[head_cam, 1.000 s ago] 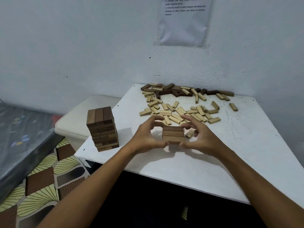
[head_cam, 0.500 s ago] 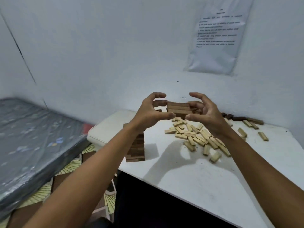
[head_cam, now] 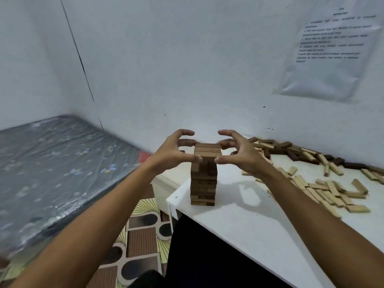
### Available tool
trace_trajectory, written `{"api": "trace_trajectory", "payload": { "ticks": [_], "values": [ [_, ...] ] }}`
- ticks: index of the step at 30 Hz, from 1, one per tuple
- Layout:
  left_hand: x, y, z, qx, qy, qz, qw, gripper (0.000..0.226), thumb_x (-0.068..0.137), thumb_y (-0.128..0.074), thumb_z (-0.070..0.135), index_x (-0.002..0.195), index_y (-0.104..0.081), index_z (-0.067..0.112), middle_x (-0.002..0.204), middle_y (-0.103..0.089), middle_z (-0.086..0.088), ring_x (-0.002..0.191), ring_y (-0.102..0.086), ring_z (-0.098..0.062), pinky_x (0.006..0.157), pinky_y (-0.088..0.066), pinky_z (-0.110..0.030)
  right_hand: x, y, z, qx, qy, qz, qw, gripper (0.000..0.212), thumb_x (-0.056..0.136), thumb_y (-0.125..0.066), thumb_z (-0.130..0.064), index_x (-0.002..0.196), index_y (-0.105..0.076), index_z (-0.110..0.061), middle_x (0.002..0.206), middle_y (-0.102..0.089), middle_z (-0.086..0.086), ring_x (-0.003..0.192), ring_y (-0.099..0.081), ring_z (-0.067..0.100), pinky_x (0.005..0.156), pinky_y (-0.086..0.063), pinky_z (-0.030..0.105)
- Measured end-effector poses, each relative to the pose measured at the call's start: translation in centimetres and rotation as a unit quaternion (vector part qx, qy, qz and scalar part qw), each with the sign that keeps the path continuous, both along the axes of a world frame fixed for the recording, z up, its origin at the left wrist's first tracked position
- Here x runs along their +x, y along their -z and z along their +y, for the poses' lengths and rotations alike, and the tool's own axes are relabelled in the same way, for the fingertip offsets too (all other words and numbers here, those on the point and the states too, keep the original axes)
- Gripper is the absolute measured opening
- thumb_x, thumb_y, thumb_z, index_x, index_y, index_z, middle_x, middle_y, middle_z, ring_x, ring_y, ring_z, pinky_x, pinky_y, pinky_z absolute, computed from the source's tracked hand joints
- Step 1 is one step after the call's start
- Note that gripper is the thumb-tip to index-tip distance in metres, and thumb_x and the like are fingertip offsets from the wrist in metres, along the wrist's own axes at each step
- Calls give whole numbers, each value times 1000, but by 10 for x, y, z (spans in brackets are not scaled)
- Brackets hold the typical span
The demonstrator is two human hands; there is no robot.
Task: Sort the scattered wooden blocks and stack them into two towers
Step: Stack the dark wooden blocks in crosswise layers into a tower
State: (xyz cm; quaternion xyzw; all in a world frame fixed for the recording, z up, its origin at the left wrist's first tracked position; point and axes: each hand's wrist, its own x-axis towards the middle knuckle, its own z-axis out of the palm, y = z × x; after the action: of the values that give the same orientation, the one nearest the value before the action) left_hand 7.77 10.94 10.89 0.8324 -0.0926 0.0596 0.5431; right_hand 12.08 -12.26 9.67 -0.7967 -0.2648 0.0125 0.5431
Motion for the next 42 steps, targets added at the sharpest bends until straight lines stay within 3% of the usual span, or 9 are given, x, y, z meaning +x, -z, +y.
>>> {"api": "trace_trajectory", "payload": {
  "ticks": [4, 8, 16, 25, 42],
  "values": [
    [-1, 12, 7, 3, 0, 20, 1000, 85, 49, -88, 34, 125, -52, 27, 118, -66, 2, 117, -58, -9, 102, -46, -39, 2, 8, 7, -14, -6, 20, 1000, 81, 60, -87, -22, 131, -48, -34, 117, -62, -1, 110, -56, 2, 76, -43, 14],
    [-1, 18, 7, 3, 5, 29, 1000, 86, 44, -86, 41, 123, -52, 28, 115, -67, 6, 116, -59, -9, 96, -48, -35, 3, 13, 8, -20, -7, 29, 999, 83, 55, -84, -29, 131, -49, -33, 115, -63, -4, 109, -56, 5, 81, -41, 20],
    [2, 27, 7, 1, 5, 25, 1000, 82, 46, -86, 41, 120, -55, 30, 117, -67, 2, 117, -58, -11, 99, -47, -37, 1, 18, 7, -21, -8, 26, 999, 83, 56, -84, -29, 130, -48, -34, 113, -63, -8, 107, -57, 4, 81, -43, 20],
    [-1, 29, 8, -3, 10, 7, 1000, 73, 48, -86, 37, 115, -59, 31, 116, -68, 4, 115, -59, -11, 100, -48, -39, -3, 18, 9, -24, -12, 16, 1000, 84, 56, -84, -31, 132, -48, -35, 117, -61, -7, 108, -56, 7, 71, -46, 16],
    [0, 40, 8, -14, 21, -4, 1000, 69, 52, -86, 43, 116, -60, 36, 120, -66, 2, 116, -59, -13, 100, -48, -43, -4, 22, 8, -26, -23, 30, 999, 83, 58, -82, -35, 134, -49, -32, 122, -61, -4, 113, -55, 11, 74, -46, 16]
  ]
}}
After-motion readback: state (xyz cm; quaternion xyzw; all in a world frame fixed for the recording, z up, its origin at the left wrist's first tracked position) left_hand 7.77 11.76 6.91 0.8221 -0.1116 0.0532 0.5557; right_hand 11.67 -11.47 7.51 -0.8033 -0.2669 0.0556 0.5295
